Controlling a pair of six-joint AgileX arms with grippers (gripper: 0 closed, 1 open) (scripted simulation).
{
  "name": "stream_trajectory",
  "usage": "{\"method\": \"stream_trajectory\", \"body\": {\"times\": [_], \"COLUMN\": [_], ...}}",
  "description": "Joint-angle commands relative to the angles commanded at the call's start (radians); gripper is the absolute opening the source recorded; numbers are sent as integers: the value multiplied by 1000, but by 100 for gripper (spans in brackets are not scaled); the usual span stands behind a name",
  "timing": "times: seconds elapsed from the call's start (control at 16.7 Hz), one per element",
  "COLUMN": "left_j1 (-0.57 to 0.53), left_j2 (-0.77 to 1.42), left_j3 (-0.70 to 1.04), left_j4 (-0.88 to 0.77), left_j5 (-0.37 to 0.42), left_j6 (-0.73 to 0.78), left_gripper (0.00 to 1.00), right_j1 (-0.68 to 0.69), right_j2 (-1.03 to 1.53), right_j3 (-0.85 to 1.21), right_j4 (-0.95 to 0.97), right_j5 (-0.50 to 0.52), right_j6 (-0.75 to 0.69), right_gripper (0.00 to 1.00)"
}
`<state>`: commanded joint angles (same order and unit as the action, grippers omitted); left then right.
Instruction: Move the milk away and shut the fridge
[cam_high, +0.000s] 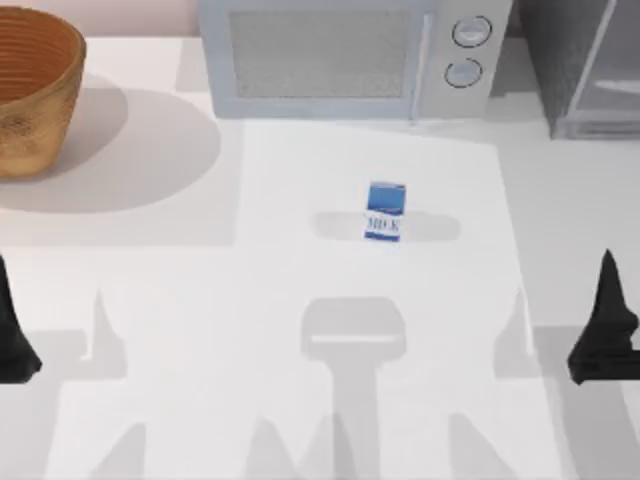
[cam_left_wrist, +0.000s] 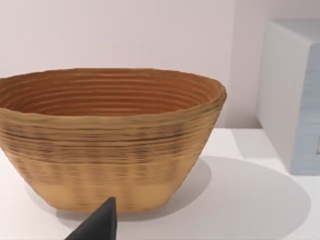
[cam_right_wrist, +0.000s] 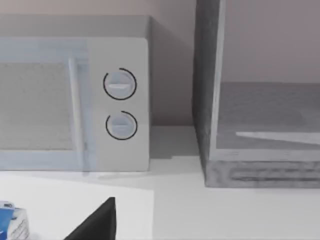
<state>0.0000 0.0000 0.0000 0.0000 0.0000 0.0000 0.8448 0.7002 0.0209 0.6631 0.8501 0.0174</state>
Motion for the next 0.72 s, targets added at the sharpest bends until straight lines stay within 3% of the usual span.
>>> {"method": "stream_trajectory", "body": {"times": [0.18,0.72], "left_j1": [0,0], "left_j2": [0,0], "left_j3": [0,0], "left_j4": [0,0], "left_j5": [0,0], "left_j6": [0,0], "left_gripper": [100,100], "right_j1": [74,79], "right_j2": [63,119], "right_j3": [3,38], "right_j4": [62,94], "right_j5": [73,78], "right_j6": [1,3], "right_gripper": [100,100]}}
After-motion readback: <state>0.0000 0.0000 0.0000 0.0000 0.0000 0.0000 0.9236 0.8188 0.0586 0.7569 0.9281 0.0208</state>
